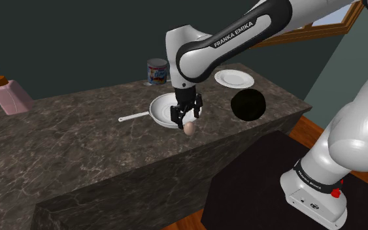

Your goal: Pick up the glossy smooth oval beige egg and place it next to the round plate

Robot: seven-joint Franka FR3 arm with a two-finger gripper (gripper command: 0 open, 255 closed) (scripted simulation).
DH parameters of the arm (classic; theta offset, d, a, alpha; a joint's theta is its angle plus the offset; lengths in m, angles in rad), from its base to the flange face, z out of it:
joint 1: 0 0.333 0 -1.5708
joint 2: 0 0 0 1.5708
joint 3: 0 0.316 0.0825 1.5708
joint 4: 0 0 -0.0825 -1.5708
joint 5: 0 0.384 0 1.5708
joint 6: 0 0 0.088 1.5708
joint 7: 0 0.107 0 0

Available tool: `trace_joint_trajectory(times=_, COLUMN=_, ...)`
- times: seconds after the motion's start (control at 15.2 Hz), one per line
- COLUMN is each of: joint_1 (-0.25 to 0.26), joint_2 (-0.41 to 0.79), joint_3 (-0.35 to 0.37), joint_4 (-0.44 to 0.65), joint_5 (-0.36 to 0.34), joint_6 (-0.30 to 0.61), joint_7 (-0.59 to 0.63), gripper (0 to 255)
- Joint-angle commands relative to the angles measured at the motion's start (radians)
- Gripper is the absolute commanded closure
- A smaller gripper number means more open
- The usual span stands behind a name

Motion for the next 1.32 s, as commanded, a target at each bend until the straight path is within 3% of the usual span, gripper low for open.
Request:
trace_joint_trajectory(times=0.0, joint_1=0.002, joint_2=0.013, joint_3=0.002, joint_4=-0.016, joint_5=-0.003, joint_6=0.029, joint_7=0.004, gripper=0)
trace_joint_trajectory(times=0.26, joint_1=0.005, joint_2=0.032, joint_3=0.003, joint_4=-0.046, joint_5=-0.007, joint_6=0.078, joint_7=0.008, gripper=0)
trace_joint_trajectory(times=0.73, joint_1=0.005, joint_2=0.033, joint_3=0.004, joint_4=-0.046, joint_5=-0.007, joint_6=0.078, joint_7=0.008, gripper=0)
trace_joint_trajectory(times=0.79, joint_1=0.005, joint_2=0.033, joint_3=0.003, joint_4=-0.049, joint_5=-0.007, joint_6=0.081, joint_7=0.007, gripper=255)
trace_joint_trajectory(times=1.25, joint_1=0.005, joint_2=0.032, joint_3=0.004, joint_4=-0.045, joint_5=-0.007, joint_6=0.077, joint_7=0.008, gripper=255)
